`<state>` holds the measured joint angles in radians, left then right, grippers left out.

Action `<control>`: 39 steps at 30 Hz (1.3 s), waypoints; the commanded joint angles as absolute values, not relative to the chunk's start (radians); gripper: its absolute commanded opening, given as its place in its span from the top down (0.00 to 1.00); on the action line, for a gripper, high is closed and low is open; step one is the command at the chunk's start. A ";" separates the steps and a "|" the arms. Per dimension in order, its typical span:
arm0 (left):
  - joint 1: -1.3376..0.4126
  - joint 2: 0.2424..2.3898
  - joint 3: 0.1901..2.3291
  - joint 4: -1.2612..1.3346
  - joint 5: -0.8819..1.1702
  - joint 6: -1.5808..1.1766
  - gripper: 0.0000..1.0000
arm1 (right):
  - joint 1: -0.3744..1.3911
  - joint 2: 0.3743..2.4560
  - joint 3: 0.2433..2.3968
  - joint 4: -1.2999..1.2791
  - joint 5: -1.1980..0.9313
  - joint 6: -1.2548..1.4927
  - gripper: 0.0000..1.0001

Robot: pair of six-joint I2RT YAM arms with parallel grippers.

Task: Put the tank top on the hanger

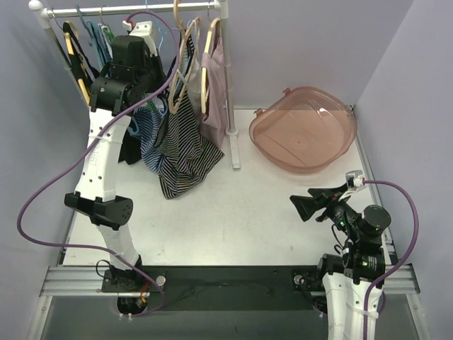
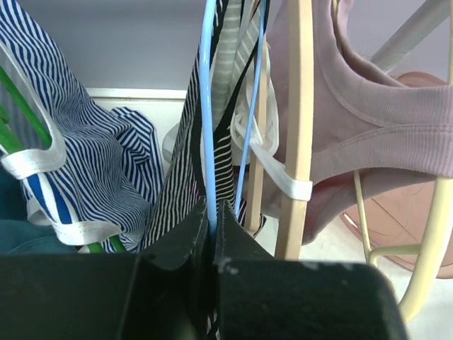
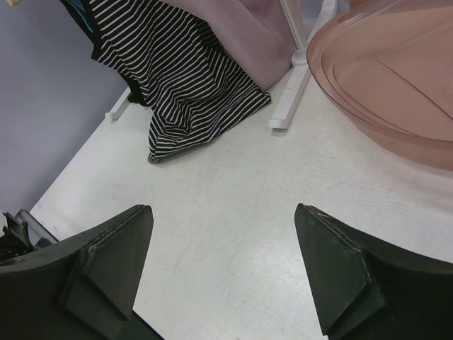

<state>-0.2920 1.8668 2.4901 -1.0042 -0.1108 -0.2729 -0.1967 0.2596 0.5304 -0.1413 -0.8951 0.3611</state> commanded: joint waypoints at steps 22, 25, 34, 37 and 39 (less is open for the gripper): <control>-0.204 1.606 2.333 -0.904 -0.028 -0.382 0.20 | -0.204 0.354 0.862 -0.432 -0.864 0.169 0.12; -0.169 1.542 2.289 -0.873 0.030 -0.411 0.14 | -0.204 0.419 0.978 -0.540 -0.779 0.155 0.09; -0.129 1.246 2.022 -0.793 0.170 -0.442 0.03 | -0.202 0.570 1.342 -0.759 -0.381 0.195 0.04; -0.127 1.120 1.909 -0.770 0.221 -0.427 0.03 | -0.204 0.658 1.484 -0.874 -0.168 0.218 0.02; -0.127 1.034 1.846 -0.775 0.233 -0.423 0.03 | -0.202 0.705 1.537 -0.937 -0.048 0.212 0.00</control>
